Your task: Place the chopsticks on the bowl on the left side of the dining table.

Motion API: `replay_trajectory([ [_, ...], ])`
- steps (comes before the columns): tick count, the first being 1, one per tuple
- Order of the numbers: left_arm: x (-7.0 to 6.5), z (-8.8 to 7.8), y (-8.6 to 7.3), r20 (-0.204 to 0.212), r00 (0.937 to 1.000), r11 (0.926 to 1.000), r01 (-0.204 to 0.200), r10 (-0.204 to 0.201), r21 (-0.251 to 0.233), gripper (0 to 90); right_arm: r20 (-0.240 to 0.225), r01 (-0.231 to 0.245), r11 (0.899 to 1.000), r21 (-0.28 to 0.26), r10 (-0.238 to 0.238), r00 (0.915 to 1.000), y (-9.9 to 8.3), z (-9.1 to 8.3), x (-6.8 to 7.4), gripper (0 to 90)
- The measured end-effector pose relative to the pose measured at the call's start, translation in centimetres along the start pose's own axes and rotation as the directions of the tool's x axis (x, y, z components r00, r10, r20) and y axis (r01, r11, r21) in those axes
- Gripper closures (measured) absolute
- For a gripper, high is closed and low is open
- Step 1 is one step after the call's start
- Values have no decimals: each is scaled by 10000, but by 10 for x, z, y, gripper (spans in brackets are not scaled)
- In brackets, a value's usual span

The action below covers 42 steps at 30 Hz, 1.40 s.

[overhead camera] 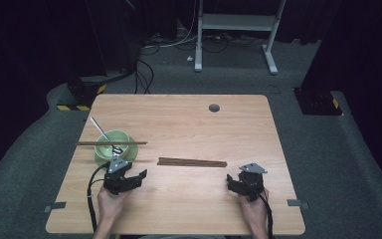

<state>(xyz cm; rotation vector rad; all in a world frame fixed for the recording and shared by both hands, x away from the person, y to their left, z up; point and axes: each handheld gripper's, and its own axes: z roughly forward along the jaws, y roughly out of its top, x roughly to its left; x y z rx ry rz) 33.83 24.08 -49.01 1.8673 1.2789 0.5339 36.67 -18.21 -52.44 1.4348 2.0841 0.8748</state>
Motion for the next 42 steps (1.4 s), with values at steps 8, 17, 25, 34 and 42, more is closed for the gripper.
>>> replay_trajectory([
  [8, 3, 8, -5, -324, 9995, 10000, -30, 32, 46, 312, 0, 1, 10000, 1, -1, 10000, 0, 0, 0, 242],
  [17, 5, 15, -8, -634, 9979, 9999, -122, 125, 48, 313, -1, 3, 10000, 1, -3, 10000, 0, 0, 0, 242],
  [25, 8, 20, -10, -862, 9962, 9999, -109, 111, 35, 316, -2, -1, 10000, 3, 1, 10000, 0, 0, 0, 242],
  [34, 11, 25, -13, -1082, 9941, 9998, -99, 117, 168, 316, -1, -1, 10000, 0, 1, 10000, 0, 0, 0, 242],
  [42, 12, 29, -14, -1320, 9911, 9995, -112, 151, 301, 317, 0, -4, 10000, 0, 4, 10000, 0, 0, 0, 242],
])
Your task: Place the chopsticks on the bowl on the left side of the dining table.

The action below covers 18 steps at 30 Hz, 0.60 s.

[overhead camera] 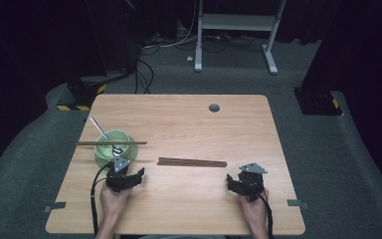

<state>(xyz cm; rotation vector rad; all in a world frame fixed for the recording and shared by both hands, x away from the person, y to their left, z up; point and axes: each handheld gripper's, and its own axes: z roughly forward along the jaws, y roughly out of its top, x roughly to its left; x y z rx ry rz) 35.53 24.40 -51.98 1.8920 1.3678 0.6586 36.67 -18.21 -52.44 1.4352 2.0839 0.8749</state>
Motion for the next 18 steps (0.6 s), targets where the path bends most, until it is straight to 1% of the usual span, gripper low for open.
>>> replay_trajectory([
  [4, 1, 1, -1, -94, 9999, 9999, -46, 47, 104, 317, -1, 3, 10000, 0, -3, 10000, 0, 0, 0, 242],
  [5, 1, 2, -1, -99, 10000, 10000, 12, -11, 96, 317, 0, 2, 10000, 0, -2, 10000, 0, 0, 0, 242],
  [10, 2, 4, -2, -136, 9999, 9998, -62, 65, 211, 317, 0, 4, 10000, -1, -4, 10000, 0, 0, 0, 242],
  [11, 2, 5, -2, -137, 9999, 9998, 38, -36, 187, 317, -1, 3, 10000, -1, -3, 10000, 0, 0, 0, 242],
  [14, 2, 7, -4, -167, 9998, 9995, 73, -68, 309, 317, -1, 1, 10000, 0, -1, 10000, 0, 0, 0, 242],
  [16, 3, 6, -4, -187, 9998, 9997, 50, -45, 254, 316, 0, 2, 10000, 1, -2, 10000, 0, 0, 0, 242],
  [18, 4, 6, -4, -193, 9998, 9995, 98, -92, 309, 316, -1, 1, 10000, 1, -1, 10000, 0, 0, 0, 242],
])
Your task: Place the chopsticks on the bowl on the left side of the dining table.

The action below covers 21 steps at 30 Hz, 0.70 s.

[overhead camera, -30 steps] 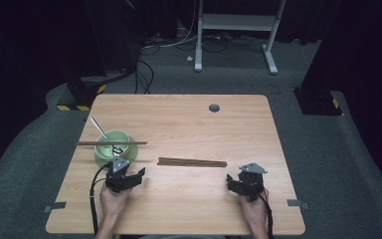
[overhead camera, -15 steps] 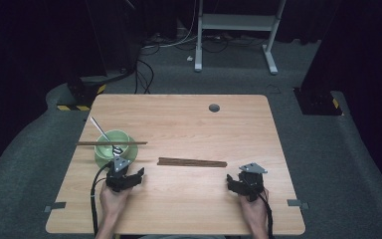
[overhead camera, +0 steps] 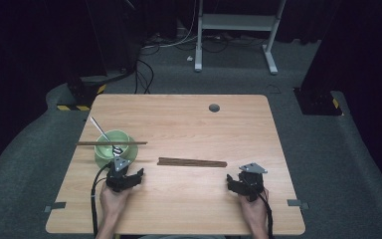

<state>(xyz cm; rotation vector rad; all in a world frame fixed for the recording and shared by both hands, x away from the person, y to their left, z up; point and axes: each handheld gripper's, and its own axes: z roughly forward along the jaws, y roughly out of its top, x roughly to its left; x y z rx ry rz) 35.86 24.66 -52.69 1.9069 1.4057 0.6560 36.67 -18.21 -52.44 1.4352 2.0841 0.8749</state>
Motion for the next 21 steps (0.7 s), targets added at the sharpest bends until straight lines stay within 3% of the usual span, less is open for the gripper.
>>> replay_trajectory([
  [21, 1, 1, 0, 19, 9999, 9998, 125, -125, 174, 291, -1, 2, 10000, 1, -2, 10000, 0, 0, 0, 240],
])
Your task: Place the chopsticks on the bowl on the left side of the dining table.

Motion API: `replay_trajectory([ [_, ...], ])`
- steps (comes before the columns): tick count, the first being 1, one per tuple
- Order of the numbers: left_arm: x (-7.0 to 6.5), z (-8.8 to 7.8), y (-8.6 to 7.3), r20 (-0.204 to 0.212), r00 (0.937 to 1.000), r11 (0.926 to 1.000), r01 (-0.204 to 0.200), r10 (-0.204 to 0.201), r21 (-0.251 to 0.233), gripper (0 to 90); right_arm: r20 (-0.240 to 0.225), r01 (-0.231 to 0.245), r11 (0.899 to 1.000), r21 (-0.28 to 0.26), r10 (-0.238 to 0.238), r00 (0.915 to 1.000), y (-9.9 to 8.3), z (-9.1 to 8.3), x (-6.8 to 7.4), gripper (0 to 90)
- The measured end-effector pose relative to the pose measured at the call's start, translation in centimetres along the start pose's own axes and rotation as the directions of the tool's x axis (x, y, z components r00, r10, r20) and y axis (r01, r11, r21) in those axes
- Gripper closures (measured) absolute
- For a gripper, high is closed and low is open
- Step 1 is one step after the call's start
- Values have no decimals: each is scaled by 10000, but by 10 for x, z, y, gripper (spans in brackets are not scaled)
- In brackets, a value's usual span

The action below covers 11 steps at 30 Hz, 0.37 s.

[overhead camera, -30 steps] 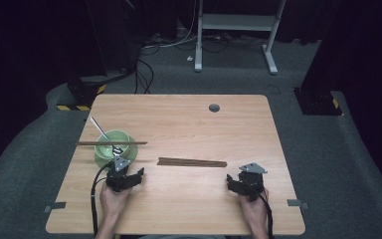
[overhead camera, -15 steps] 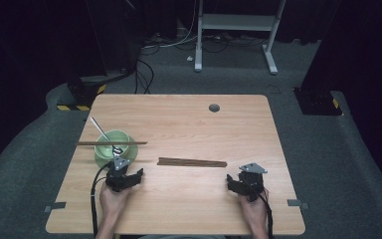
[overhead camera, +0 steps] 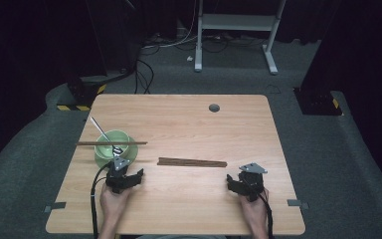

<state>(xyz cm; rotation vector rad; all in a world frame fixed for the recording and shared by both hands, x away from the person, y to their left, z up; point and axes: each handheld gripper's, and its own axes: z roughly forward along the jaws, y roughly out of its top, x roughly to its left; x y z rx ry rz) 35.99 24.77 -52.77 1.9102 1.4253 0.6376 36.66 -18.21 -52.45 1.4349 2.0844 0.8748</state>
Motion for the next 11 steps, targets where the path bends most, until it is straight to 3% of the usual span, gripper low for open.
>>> replay_trajectory([
  [11, 0, 0, 0, 1, 10000, 10000, 3, -3, 6, 285, -1, -29, 10000, 6, 29, 10000, 0, 0, 0, 238],
])
